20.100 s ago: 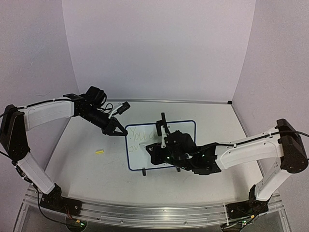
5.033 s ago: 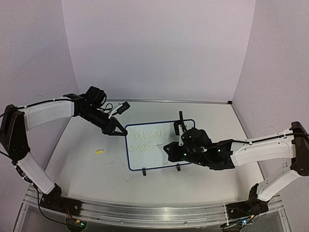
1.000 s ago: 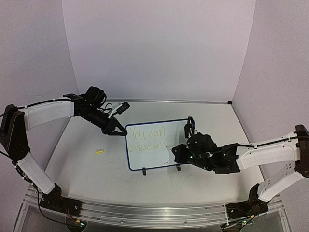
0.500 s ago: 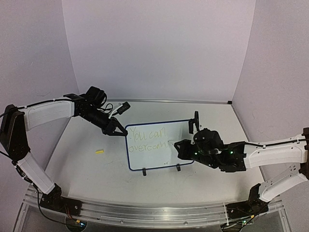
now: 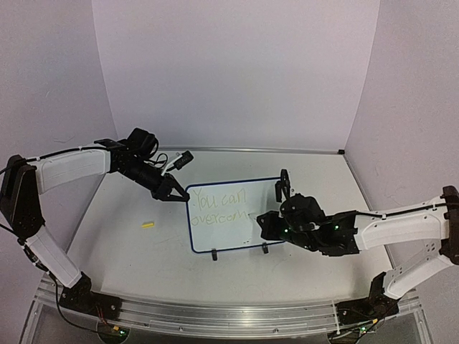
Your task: Write a sentence on the whiteboard
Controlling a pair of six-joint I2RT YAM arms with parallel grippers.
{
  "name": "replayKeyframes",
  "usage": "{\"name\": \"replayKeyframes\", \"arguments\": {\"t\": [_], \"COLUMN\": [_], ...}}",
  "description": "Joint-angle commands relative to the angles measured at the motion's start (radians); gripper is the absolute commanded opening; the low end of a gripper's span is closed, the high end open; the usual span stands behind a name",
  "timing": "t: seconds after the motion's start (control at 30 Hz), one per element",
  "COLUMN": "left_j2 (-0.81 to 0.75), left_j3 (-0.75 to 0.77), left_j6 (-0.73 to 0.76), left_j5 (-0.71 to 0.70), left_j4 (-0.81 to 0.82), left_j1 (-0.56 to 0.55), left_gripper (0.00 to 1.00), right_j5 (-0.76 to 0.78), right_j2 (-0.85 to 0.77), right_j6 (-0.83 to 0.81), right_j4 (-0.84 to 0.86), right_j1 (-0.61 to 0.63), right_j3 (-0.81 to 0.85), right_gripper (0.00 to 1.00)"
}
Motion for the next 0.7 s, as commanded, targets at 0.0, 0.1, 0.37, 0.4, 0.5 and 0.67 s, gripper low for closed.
{"name": "replayKeyframes", "arguments": {"t": [0.0,0.1,0.37,0.4,0.5,0.67], "left_j2": [0.019,0.019,0.023,0.024,0.024,0.025], "left_j3": [0.011,0.012,0.012,0.012,0.012,0.012], "left_j6": [0.027,0.027,0.027,0.026,0.027,0.027], "left_j5": [-0.091,-0.091,-0.089,-0.089,-0.089,-0.088], "left_j4": [-0.035,-0.036,-0.035,-0.035,-0.035,-0.035], "left_j1": [-0.002,-0.002,-0.002,-0.002,-0.002,-0.002], "left_gripper": [0.00,0.00,0.00,0.00,0.00,0.00], "right_j5": [0.026,0.037,0.087,0.093,0.112,0.126], "right_j2": [0.029,0.030,-0.009,-0.014,-0.028,-0.042], "right_j6": [-0.013,-0.004,0.026,0.028,0.033,0.030], "right_j4": [0.009,0.008,-0.029,-0.034,-0.047,-0.056], "right_j1": [-0.004,-0.005,-0.004,-0.005,-0.005,-0.004], "right_j3": [0.048,0.047,0.027,0.026,0.026,0.027], "right_gripper": [0.00,0.00,0.00,0.00,0.00,0.00]}}
